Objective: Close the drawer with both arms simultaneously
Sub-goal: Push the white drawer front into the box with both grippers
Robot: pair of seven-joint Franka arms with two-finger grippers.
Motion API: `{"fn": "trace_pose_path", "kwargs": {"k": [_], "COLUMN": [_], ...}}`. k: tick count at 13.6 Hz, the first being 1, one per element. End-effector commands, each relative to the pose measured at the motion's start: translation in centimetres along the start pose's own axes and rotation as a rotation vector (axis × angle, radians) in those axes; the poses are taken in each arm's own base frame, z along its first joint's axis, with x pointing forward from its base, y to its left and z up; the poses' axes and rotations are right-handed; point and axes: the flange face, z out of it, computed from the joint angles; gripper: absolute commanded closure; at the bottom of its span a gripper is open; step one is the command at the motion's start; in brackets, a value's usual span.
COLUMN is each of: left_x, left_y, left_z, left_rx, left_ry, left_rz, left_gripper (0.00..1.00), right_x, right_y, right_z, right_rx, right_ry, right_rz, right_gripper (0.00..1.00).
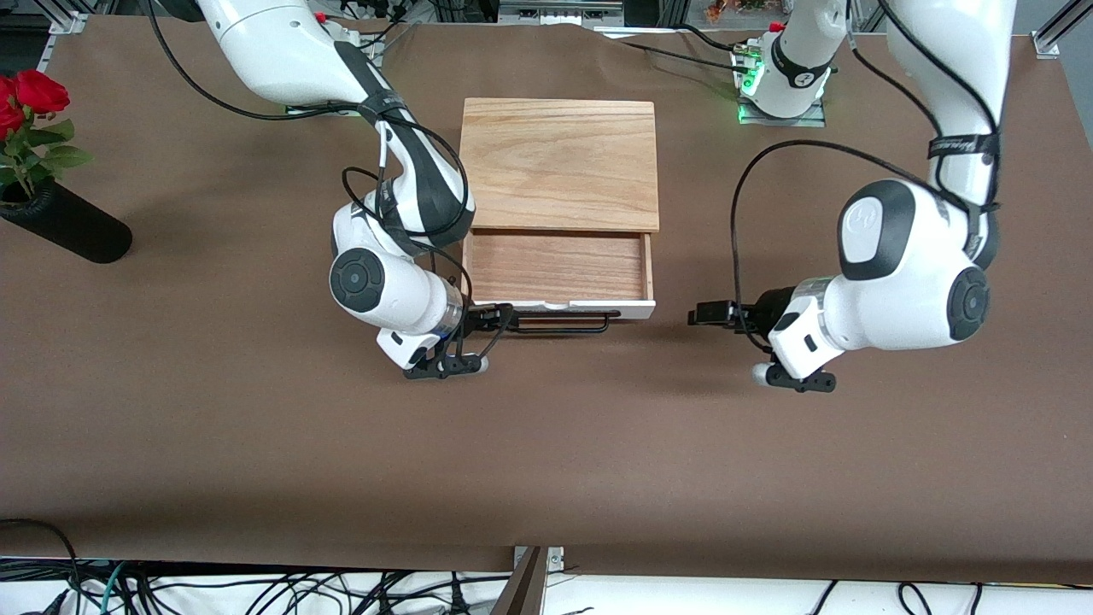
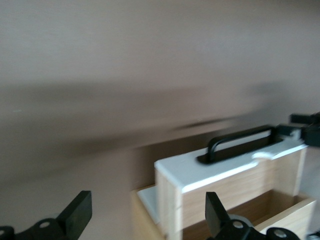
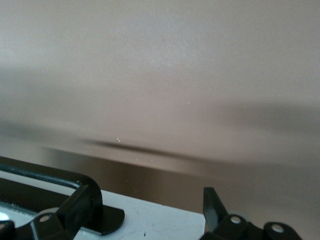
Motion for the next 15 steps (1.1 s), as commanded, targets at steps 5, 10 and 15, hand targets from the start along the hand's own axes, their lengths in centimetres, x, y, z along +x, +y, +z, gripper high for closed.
{"fn": "trace_pose_path", "kwargs": {"k": [5,10,15], "left_x": [1.3,-0.1,-1.0], "left_y": [2.2,3.3,3.2], "left_z": [7.5,11.3,13.6], "left_rx": [-0.124,-0.127,-0.124], "left_ry": [-0.021,-0.066,-0.111], "left_rz": [-0.033,-0.025,-0.032], "left_gripper": [0.0,0.0,0.0], "right_x": [-0.8,-0.9,-1.4], "right_y": [-0.7,-0.5,-0.8], "right_z": [-1.9,-1.8,-1.5], "right_rx": [0.044,0.042,0.035], "right_ry": [-0.062,-0.07,-0.099], "right_rz": [0.021,0.021,0.014], "right_gripper": [0.0,0.0,0.0]}}
